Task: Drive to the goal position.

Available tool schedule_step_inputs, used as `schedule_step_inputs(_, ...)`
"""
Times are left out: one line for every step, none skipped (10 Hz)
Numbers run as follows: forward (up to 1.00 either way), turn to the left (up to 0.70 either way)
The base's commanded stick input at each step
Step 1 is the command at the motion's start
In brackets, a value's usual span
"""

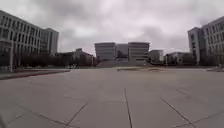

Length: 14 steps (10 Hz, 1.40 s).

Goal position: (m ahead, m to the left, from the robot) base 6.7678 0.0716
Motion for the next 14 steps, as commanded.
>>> schedule_step_inputs(1.0, -0.07)
schedule_step_inputs(1.0, 0.0)
schedule_step_inputs(1.0, 0.0)
schedule_step_inputs(1.0, 0.0)
schedule_step_inputs(1.0, 0.0)
schedule_step_inputs(1.0, 0.0)
schedule_step_inputs(1.0, 0.0)
schedule_step_inputs(1.0, 0.0)
schedule_step_inputs(1.0, 0.0)
schedule_step_inputs(1.0, 0.0)
schedule_step_inputs(1.0, 0.0)
schedule_step_inputs(1.0, 0.0)
schedule_step_inputs(1.0, 0.0)
schedule_step_inputs(1.0, 0.0)
